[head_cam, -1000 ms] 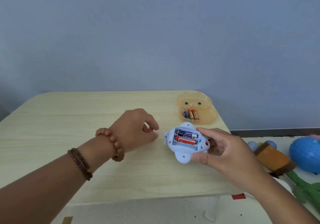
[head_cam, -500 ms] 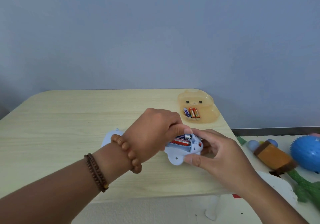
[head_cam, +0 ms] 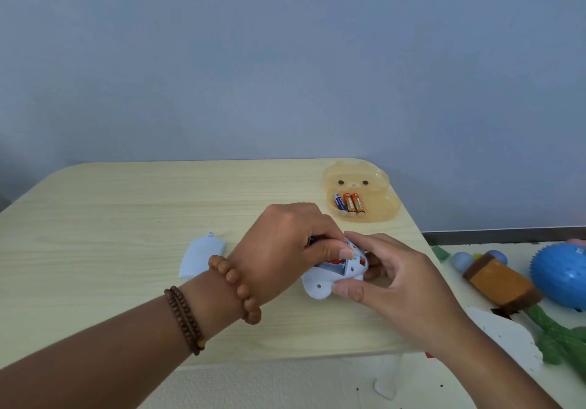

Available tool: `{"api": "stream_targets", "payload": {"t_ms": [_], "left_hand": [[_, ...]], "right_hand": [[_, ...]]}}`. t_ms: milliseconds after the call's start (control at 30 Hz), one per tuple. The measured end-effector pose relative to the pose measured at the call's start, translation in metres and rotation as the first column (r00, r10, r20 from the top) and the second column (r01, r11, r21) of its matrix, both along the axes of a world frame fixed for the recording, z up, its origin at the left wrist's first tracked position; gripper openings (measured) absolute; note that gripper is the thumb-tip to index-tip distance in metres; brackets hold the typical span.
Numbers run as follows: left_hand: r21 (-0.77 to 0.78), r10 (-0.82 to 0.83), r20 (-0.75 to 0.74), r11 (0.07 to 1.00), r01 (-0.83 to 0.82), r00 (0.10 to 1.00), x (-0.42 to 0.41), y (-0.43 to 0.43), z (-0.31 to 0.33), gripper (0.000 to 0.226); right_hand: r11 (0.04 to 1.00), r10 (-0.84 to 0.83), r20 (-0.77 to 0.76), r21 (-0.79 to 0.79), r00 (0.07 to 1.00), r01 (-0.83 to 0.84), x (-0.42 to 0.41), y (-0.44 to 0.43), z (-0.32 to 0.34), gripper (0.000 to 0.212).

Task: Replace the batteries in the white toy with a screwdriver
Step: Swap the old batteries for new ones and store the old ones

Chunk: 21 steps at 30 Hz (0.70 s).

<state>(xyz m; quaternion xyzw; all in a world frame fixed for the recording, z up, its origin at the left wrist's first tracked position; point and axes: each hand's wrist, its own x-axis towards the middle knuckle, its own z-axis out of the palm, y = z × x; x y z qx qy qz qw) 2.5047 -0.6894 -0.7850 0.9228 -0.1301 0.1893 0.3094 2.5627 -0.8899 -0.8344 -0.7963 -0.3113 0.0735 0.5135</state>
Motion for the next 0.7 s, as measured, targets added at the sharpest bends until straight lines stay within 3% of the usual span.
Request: {"api": "stream_targets", "payload": {"t_ms": [233, 400, 533, 700], "left_hand": [[-0.010, -0.031, -0.076, 0.999, 0.031, 0.997, -0.005, -0.002, 0.007, 0.015], [0.142, -0.022, -0.072, 0.989, 0.033, 0.997, -0.006, -0.007, -0.001, 0.016], [0.141, 0.027, -0.086, 0.990, -0.015, 0.996, -0.007, -0.009, 0.000, 0.016], [0.071, 0.108, -0.230, 0.993, -0.094, 0.967, -0.008, -0.012, 0.007, 0.013]], "right_hand": [[1.000, 0.022, 0.002, -0.006, 1.000, -0.022, 0.000, -0.001, 0.001, 0.064], [1.000, 0.022, -0.014, 0.004, 1.000, -0.022, 0.000, -0.001, 0.003, 0.067], [1.000, 0.022, -0.017, 0.002, 1.000, -0.022, 0.001, 0.000, 0.002, 0.068], [1.000, 0.015, -0.006, -0.010, 1.000, -0.016, -0.001, 0.002, 0.005, 0.072]]}}
